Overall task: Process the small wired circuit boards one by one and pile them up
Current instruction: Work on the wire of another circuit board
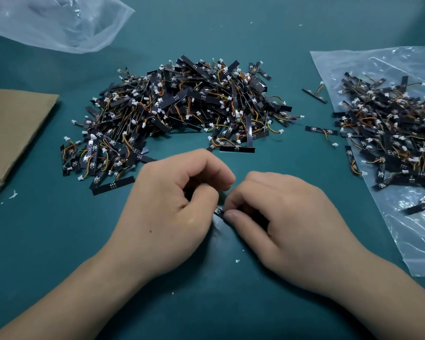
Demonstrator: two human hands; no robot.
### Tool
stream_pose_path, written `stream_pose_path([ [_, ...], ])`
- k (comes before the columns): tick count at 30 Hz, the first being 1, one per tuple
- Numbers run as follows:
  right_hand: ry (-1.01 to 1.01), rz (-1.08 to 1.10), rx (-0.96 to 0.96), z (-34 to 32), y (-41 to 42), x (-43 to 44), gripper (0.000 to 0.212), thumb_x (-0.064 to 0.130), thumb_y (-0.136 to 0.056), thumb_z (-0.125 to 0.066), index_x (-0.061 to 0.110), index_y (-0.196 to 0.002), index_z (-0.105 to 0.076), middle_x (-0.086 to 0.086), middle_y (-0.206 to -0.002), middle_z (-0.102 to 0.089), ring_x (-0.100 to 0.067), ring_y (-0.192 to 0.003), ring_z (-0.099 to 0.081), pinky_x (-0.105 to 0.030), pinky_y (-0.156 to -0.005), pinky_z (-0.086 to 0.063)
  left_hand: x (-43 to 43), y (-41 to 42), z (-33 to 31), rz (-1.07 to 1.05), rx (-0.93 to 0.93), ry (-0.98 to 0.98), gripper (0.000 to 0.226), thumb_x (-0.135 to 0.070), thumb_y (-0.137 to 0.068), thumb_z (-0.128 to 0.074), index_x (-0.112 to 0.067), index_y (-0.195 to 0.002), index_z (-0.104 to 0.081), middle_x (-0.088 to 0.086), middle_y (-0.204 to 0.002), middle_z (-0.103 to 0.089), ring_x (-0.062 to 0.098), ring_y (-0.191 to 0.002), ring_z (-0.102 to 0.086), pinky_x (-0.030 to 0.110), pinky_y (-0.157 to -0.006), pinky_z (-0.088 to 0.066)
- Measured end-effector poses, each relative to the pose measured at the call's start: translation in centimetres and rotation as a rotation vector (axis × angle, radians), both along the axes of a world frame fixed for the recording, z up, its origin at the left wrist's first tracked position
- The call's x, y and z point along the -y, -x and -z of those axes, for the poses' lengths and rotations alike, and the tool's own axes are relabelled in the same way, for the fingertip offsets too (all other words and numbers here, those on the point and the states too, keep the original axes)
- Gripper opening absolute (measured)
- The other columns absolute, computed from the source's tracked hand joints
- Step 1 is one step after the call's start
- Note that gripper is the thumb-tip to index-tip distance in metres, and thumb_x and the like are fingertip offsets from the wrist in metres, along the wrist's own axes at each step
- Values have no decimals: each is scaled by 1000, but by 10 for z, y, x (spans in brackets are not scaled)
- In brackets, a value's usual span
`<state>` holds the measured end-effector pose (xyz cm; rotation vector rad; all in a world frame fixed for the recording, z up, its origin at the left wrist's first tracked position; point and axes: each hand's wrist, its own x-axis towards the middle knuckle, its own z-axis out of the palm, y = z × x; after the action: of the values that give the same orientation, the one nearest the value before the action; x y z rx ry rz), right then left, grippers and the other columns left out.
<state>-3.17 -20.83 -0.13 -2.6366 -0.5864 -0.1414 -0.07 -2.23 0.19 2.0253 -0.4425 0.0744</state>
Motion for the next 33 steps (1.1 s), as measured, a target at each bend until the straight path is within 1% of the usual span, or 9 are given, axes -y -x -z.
stream_pose_path([
  [3,7,-13,1,0,1,-1,12,40,-97,-59,29,-96,-63,13,-86,-58,-17,-78,-56,-41,-69,-49,-1,-1,-1,2,-29,0,34,-2,-77,-50,-25,-86,-73,-12,-84,-75,15,-83,-72,23,-72,-55],
  [8,-104,90,-56,2,5,-12,36,72,-82,-62,36,-91,-61,16,-75,-47,-8,-75,-49,-38,-71,-44,1,1,-3,14,-31,-10,36,-2,-75,-48,-26,-84,-73,-13,-81,-75,13,-78,-72,20,-66,-54],
  [13,-151,121,-94,3,3,-10,17,56,-89,-63,40,-93,-67,15,-76,-51,-6,-77,-52,-40,-76,-47,-1,-1,1,0,-45,10,39,2,-76,-47,-26,-85,-73,-13,-83,-75,12,-82,-73,19,-71,-55],
  [17,-125,101,-108,1,4,-11,11,48,-94,-57,39,-90,-64,17,-81,-55,-6,-81,-53,-40,-78,-45,-1,0,1,14,-32,-40,39,3,-79,-49,-27,-87,-73,-15,-84,-74,9,-85,-72,18,-73,-53],
  [22,-55,111,-72,1,4,-11,8,39,-98,-52,36,-91,-51,18,-86,-54,-9,-79,-50,-38,-75,-43,0,3,0,-2,-30,3,21,-16,-94,-54,-27,-93,-72,-11,-84,-74,16,-80,-70,29,-72,-54],
  [25,-230,173,-122,2,4,-8,7,38,-98,-51,37,-91,-50,21,-87,-57,-8,-81,-53,-30,-74,-44,-1,4,-1,9,-31,16,15,-25,-97,-56,-26,-94,-71,-6,-83,-73,19,-77,-69,38,-71,-52],
  [28,-513,235,-169,-1,-2,-1,11,35,-97,-54,33,-87,-55,24,-71,-57,-1,-64,-52,-10,-60,-39,0,3,-1,-2,-15,-22,17,-32,-97,-59,-25,-88,-72,-7,-79,-72,18,-76,-67,34,-70,-50],
  [31,-588,201,-246,-3,-5,4,12,36,-97,-54,31,-87,-57,21,-63,-53,-2,-55,-44,-11,-54,-36,0,3,-1,-18,13,-51,18,-34,-97,-59,-27,-87,-73,-12,-80,-72,12,-77,-67,24,-69,-50],
  [33,-610,165,-304,-3,-6,6,13,40,-96,-56,30,-88,-60,14,-63,-55,-3,-55,-43,-14,-53,-36,-1,2,-1,-19,19,-27,18,-31,-97,-59,-26,-85,-72,-10,-78,-71,14,-75,-66,24,-67,-49],
])
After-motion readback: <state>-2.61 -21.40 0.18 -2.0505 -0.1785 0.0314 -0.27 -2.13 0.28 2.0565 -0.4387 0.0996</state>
